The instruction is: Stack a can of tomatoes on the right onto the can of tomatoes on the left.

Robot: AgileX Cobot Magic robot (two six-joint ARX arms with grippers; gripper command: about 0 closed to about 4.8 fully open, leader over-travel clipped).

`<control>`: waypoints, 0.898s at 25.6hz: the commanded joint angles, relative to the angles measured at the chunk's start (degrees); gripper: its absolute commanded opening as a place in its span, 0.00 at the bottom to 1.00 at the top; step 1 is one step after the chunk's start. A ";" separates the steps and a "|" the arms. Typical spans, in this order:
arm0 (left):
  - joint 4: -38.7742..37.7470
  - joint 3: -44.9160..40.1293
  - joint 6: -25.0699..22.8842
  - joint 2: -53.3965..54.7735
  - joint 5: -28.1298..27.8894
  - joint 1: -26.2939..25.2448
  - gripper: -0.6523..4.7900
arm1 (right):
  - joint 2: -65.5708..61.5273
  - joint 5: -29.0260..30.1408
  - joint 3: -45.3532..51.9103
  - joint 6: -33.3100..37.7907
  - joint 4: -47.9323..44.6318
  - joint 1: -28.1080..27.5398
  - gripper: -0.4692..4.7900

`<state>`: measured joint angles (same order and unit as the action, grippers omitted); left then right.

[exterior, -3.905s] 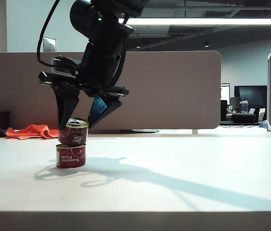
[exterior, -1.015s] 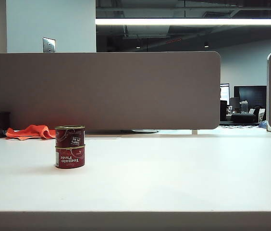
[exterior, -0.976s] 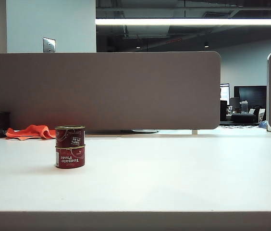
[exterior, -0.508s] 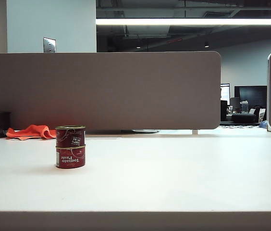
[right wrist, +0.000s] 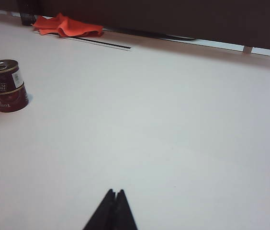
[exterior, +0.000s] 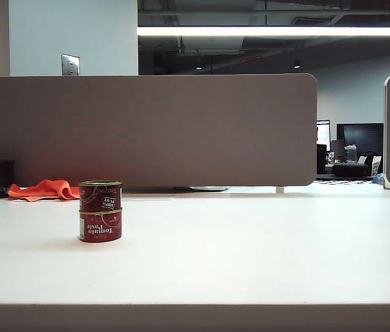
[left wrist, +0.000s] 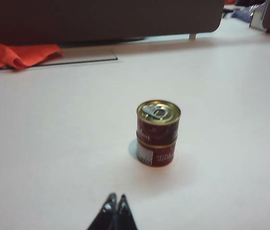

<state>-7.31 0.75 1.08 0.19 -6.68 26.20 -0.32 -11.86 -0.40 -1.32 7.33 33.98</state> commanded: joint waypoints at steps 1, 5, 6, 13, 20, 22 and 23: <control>-0.48 0.13 -0.22 -0.02 0.09 -0.09 0.11 | 0.17 0.00 0.33 0.00 -1.09 -0.02 0.08; -0.39 0.13 -0.24 -0.02 0.07 -0.02 0.11 | 0.24 0.00 0.33 0.00 -1.14 -0.02 0.08; -0.42 0.13 -0.24 -0.02 0.07 -0.02 0.11 | 0.24 0.00 0.33 0.00 -1.11 -0.02 0.08; -0.39 0.11 -0.22 -0.02 0.50 -2.19 0.11 | 0.42 0.07 0.33 0.00 -1.14 -0.87 0.08; -1.27 -0.37 -0.22 -0.02 0.37 -10.58 0.11 | 0.42 0.02 0.33 0.00 -1.14 -7.87 0.08; -1.66 -0.37 -0.22 -0.02 0.37 -13.07 0.11 | 0.42 0.04 0.33 0.00 -1.14 -11.04 0.08; -1.68 -0.37 -0.24 -0.02 0.31 -14.51 0.11 | 0.42 0.04 0.33 0.00 -1.14 -12.52 0.08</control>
<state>-9.06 0.45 1.08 0.14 -6.44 13.19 -0.05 -11.75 -0.40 -1.32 7.22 23.03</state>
